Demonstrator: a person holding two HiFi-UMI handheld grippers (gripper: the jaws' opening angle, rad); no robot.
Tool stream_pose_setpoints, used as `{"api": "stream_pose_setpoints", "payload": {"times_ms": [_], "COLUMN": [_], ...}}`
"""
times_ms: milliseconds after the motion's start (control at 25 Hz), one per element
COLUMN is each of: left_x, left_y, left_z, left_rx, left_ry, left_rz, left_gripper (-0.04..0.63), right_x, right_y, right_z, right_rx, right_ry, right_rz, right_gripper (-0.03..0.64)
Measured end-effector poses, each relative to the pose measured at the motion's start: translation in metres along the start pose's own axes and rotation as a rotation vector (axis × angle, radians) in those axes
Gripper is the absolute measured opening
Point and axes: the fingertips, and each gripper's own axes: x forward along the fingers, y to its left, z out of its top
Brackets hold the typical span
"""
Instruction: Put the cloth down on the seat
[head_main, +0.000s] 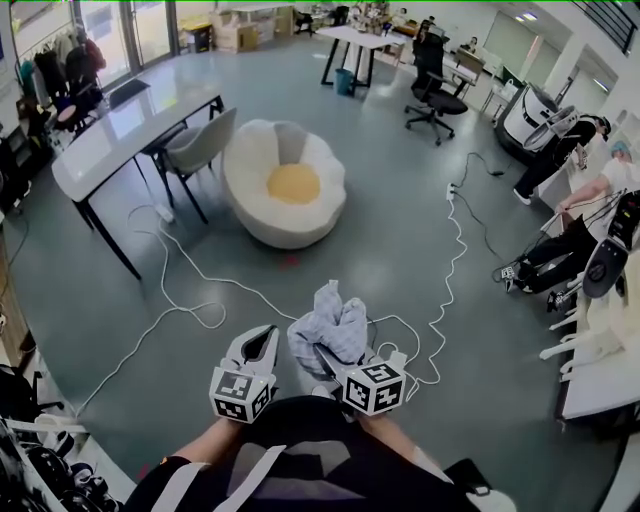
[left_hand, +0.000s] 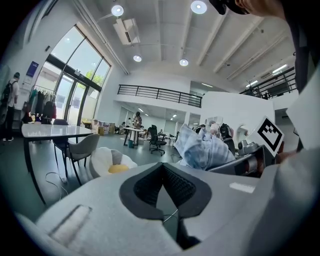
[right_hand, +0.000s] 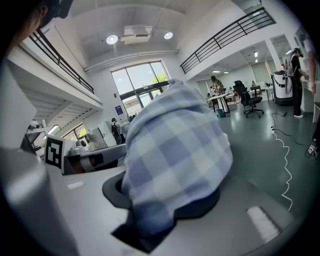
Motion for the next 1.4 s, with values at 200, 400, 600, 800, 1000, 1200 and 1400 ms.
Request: {"api": "stream_pose_setpoints", "payload": {"times_ms": [200,400,600,800,1000,1200,1400], "left_x": [-0.012,-0.029,-0.050,-0.064,-0.071,-0.060,-0.034], "left_y": [0.008,0.021,0.038,0.052,0.066,0.072,0.087], "left_z": [0.008,0.019,0.019,0.012,0.012,0.022,0.035], "left_rx": [0.009,0.037,0.048,0.036,0.013,0.020,0.028], "left_ry": [-0.016,-0.040,-0.040,-0.046,-0.048,-0.053,-0.058], "left_rz": [-0.004,-0.005,0.004,0.007,0.016,0.015,0.047], "left_gripper": [-0.002,-0.002,-0.002,-0.002,-0.002,-0.002,-0.002], "right_x": [0.002,0.012,0.023,0.029,0.038,0.047,0.069], "right_y": [0.015,0.035,0.056,0.068,0.080,0.070,0.049], "right_z": [0.004,0.005,0.003,-0.001,0.000,0.007,0.021], "right_rx": [-0.039,-0.078,-0.087,-0.108,-0.136,-0.143,-0.136], "right_ry": [-0.016,-0.028,-0.027,-0.021,-0.005,-0.002,0.004], "right_rz": [-0.016,-0.028,-0.044,-0.071,-0.078,-0.091,-0.079], "right_gripper": [0.184,0.186,0.186,0.186,0.187,0.186,0.187]}}
